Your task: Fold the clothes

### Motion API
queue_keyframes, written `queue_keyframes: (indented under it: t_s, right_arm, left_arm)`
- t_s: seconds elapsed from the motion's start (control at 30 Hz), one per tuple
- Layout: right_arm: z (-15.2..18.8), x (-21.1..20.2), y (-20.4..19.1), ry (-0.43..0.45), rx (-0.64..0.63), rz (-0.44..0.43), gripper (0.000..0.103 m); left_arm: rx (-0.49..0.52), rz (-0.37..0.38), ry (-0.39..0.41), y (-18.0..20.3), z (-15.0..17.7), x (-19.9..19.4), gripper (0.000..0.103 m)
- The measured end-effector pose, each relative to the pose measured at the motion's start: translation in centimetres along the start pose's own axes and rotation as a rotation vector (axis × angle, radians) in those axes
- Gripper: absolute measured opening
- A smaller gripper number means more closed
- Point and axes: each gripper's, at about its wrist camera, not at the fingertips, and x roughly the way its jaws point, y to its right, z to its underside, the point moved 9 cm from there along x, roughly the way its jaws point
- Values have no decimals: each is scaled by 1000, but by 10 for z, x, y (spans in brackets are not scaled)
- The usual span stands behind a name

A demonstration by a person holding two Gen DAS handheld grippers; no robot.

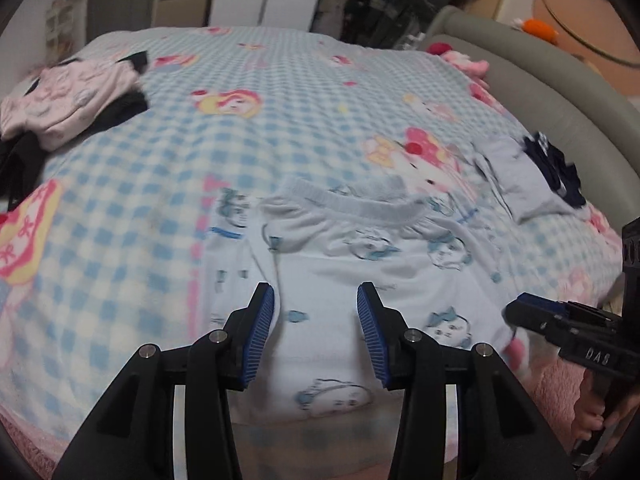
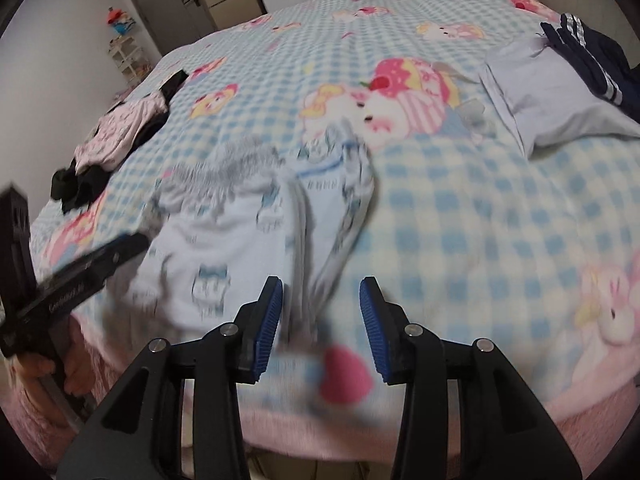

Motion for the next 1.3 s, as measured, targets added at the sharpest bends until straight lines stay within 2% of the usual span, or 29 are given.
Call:
queue_keyframes:
  t_s: [0.07,0.2,0.27,0.33,0.4,0.53,0.63,0.67,0.7,0.77,0.8,0.87,0.97,1.03,1.13,1.2,1.3]
  right_arm:
    - [12,1,1,-7,-20,37,41]
    - [23,4,22,-32,-22,177,41]
    - [23,1,35,-30,16,192,41]
    - [19,-7,37,-5,76,120,41]
    - [16,-13,30,11,84,60,41]
    - [14,-11,11,21,33,19,41]
    - [15,-5,3,11,17,9,41]
    - [18,-3,2,9,16,18,41]
    - [19,-2,2,8,20,21,41]
    - [19,-4,4,8,31,17,41]
    - [17,-5,3,14,38,8,41]
    - [16,-8,-3,34,46,-23,42]
    - [14,-3,-13,33,25,-32,45]
    - [14,5,-17,14,0,4,45]
    - [15,12,-12,-7,-11,38,45]
    - [17,11,-5,-10,-20,63,45]
    - [18,10,4,-12,-6,67,45]
  left_arm:
    - [8,-3,-35,5,6,8,45]
    - [-4,-77,-23,-12,4,2,44]
    - [-9,-114,-18,-20,4,-1,44]
    - [-15,-151,-12,-28,3,-4,44]
    - [-20,-189,-5,-36,2,-8,45]
    - [-52,-245,-5,-64,-2,-16,45]
    - [-78,-355,-37,-99,6,-16,45]
    - [-101,-367,-40,-108,8,-18,45]
    - [-139,-347,-37,-116,9,-21,45]
    - [-215,-256,-10,-121,10,-29,45]
    - [-221,-200,15,-116,8,-33,45]
    - [-176,-112,53,-95,4,-39,45]
    - [-64,-4,17,-55,2,-27,48]
    - [16,-65,-28,-42,6,-9,48]
    - [29,-170,-75,-58,10,10,48]
    - [-33,-154,-53,-70,6,2,48]
    - [-93,-191,-12,-93,0,-14,48]
